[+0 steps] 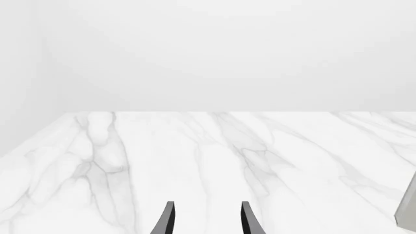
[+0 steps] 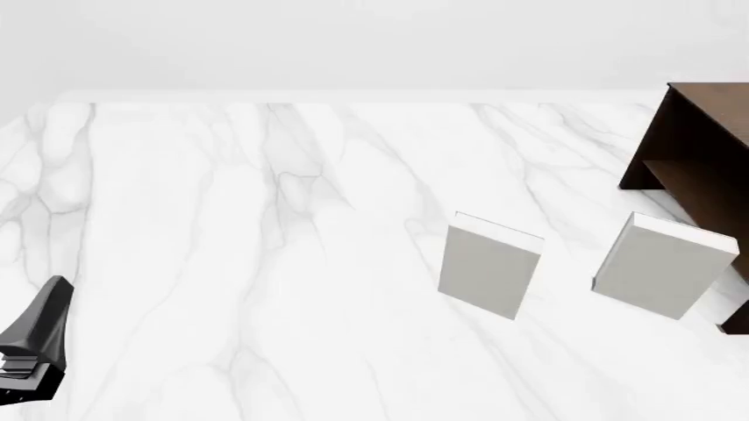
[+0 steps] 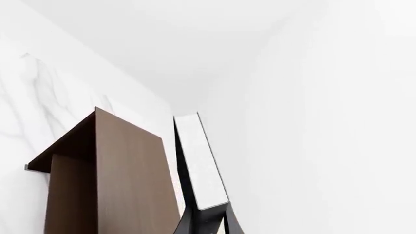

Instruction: Pick up the book on the left and place it on top of the shelf.

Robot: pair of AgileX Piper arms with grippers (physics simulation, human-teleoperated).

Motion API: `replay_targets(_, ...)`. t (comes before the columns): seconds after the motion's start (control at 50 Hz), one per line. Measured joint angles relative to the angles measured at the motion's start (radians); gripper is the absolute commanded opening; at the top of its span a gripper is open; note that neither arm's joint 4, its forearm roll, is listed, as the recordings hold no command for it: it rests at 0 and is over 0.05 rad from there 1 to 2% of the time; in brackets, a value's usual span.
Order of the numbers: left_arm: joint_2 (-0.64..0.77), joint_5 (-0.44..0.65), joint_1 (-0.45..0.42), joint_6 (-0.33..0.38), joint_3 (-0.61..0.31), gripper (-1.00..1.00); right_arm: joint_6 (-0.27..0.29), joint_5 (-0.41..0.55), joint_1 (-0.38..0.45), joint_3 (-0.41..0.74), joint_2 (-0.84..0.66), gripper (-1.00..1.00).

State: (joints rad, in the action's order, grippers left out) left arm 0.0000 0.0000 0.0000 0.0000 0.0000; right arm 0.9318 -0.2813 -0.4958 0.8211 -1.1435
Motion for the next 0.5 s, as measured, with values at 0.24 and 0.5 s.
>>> replay_targets(0.24,0.000,0.000,0.000,0.000,0.000,1.00,0.010,-0.038,-0.015,0.006,-0.055,-1.00)
replay_targets(0.5,0.000,0.000,0.000,0.000,0.000,1.00,0.020,-0.077,-0.031,0.009,-0.107,-1.00)
